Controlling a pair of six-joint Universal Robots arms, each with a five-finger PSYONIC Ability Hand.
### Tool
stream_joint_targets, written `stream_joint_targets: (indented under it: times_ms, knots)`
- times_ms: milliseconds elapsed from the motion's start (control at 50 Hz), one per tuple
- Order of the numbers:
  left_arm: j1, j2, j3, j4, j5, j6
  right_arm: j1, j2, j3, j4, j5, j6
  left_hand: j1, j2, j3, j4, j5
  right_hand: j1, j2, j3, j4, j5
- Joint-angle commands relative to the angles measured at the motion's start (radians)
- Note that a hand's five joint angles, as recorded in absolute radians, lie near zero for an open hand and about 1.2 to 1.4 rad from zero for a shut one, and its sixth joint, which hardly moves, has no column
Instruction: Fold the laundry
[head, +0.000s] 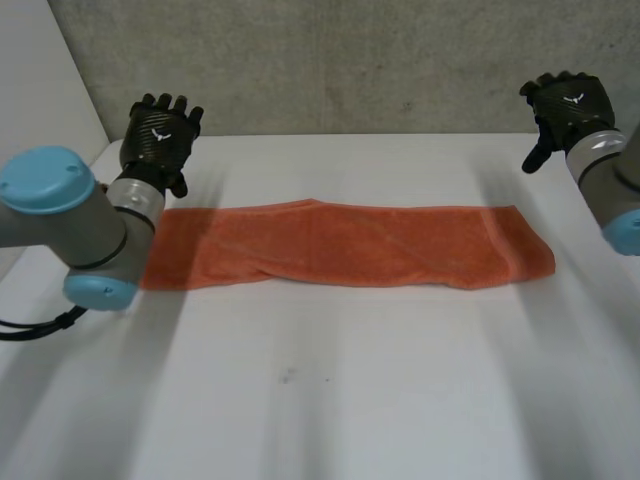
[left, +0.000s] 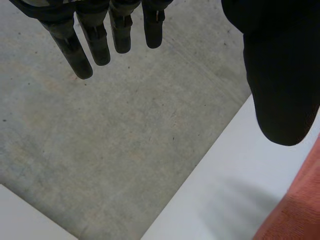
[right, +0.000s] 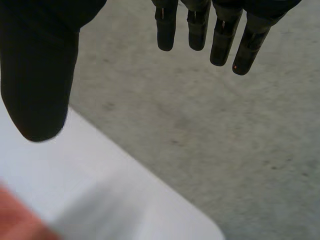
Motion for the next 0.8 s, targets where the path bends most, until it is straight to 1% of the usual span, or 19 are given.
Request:
stream_joint_targets:
  times_ms: [20, 40, 80, 140, 180, 220, 240, 300, 360, 440, 500, 520, 540, 600, 620, 680, 700, 760, 800]
  knots:
    - [-0.002, 0.146, -0.187, -0.042, 0.003, -0.003, -0.077, -0.147, 0.220, 0.222, -0.123, -0.011, -0.021, -0.030, -0.041, -0.031, -0.048, -0.036, -0.048, -0.038, -0.060, -0.067]
    - [-0.005, 0.177, -0.228, -0.059, 0.004, -0.003, -0.083, -0.149, 0.237, 0.242, -0.128, -0.011, -0.021, -0.030, -0.041, -0.031, -0.048, -0.036, -0.048, -0.038, -0.060, -0.067]
    - [-0.010, 0.206, -0.264, -0.073, 0.004, -0.009, -0.099, -0.147, 0.289, 0.269, -0.141, -0.014, -0.021, -0.030, -0.041, -0.031, -0.048, 0.091, 0.079, 0.088, 0.067, 0.060]
    - [-0.028, 0.243, -0.333, -0.099, 0.004, -0.041, -0.103, -0.146, 0.335, 0.259, -0.164, -0.034, -0.021, -0.030, -0.041, -0.031, -0.048, 0.200, 0.188, 0.197, 0.176, 0.169]
    - [-0.042, 0.254, -0.360, -0.102, 0.001, -0.073, -0.122, -0.141, 0.375, 0.230, -0.196, -0.066, -0.021, -0.030, -0.041, -0.031, -0.048, 0.273, 0.262, 0.271, 0.249, 0.242]
    - [-0.051, 0.267, -0.380, -0.102, -0.001, -0.106, -0.129, -0.141, 0.388, 0.214, -0.207, -0.078, -0.021, -0.030, -0.041, -0.031, -0.048, 0.288, 0.277, 0.286, 0.264, 0.257]
    - [-0.051, 0.267, -0.381, -0.102, -0.001, -0.106, -0.149, -0.132, 0.405, 0.173, -0.239, -0.110, -0.021, -0.030, -0.041, -0.031, -0.048, 0.306, 0.294, 0.303, 0.282, 0.275]
    - [-0.054, 0.283, -0.405, -0.099, 0.003, -0.133, -0.159, -0.103, 0.411, 0.133, -0.264, -0.129, -0.021, -0.030, -0.041, -0.031, -0.048, 0.356, 0.344, 0.353, 0.332, 0.325]
    - [-0.054, 0.284, -0.417, -0.088, 0.004, -0.143, -0.165, -0.040, 0.400, 0.095, -0.273, -0.140, -0.021, -0.030, -0.041, -0.031, -0.048, 0.426, 0.415, 0.424, 0.402, 0.395]
    - [-0.054, 0.278, -0.425, -0.082, 0.003, -0.144, -0.182, 0.018, 0.371, 0.070, -0.264, -0.154, -0.020, -0.029, -0.040, -0.030, -0.047, 0.646, 0.635, 0.644, 0.622, 0.615]
    - [-0.054, 0.277, -0.430, -0.082, 0.003, -0.146, -0.195, 0.076, 0.336, 0.064, -0.260, -0.167, -0.021, -0.030, -0.041, -0.031, -0.048, 0.954, 0.942, 0.951, 0.929, 0.923]
    - [-0.054, 0.278, -0.431, -0.082, 0.003, -0.146, -0.198, 0.090, 0.325, 0.064, -0.256, -0.172, -0.021, -0.030, -0.041, -0.031, -0.048, 1.129, 1.118, 1.127, 1.105, 1.098]
    - [-0.054, 0.278, -0.431, -0.082, 0.003, -0.146, -0.206, 0.104, 0.302, 0.064, -0.241, -0.177, -0.021, -0.030, -0.041, -0.031, -0.048, 1.185, 1.174, 1.183, 1.161, 1.154]
    - [-0.054, 0.280, -0.433, -0.082, 0.003, -0.146, -0.234, 0.106, 0.274, 0.061, -0.180, -0.186, -0.021, -0.030, -0.041, -0.031, -0.048, 1.186, 1.174, 1.183, 1.162, 1.155]
    - [-0.054, 0.281, -0.434, -0.082, 0.003, -0.146, -0.257, 0.103, 0.259, 0.043, -0.113, -0.197, -0.021, -0.030, -0.041, -0.031, -0.048, 1.186, 1.174, 1.183, 1.162, 1.155]
    - [-0.056, 0.286, -0.440, -0.082, 0.003, -0.146, -0.275, 0.081, 0.234, -0.002, -0.021, -0.238, -0.021, -0.030, -0.041, -0.031, -0.048, 1.186, 1.174, 1.183, 1.162, 1.155]
    - [-0.056, 0.286, -0.440, -0.082, 0.003, -0.146, -0.281, 0.054, 0.222, -0.034, 0.024, -0.288, -0.021, -0.030, -0.041, -0.031, -0.048, 1.186, 1.174, 1.183, 1.162, 1.155]
    - [-0.056, 0.289, -0.442, -0.082, 0.001, -0.146, -0.280, 0.012, 0.208, -0.077, 0.072, -0.405, -0.021, -0.030, -0.041, -0.031, -0.048, 1.186, 1.174, 1.183, 1.162, 1.155]
    - [-0.056, 0.292, -0.443, -0.082, 0.001, -0.146, -0.278, 0.004, 0.205, -0.083, 0.075, -0.428, -0.021, -0.030, -0.041, -0.031, -0.048, 1.186, 1.174, 1.183, 1.162, 1.155]
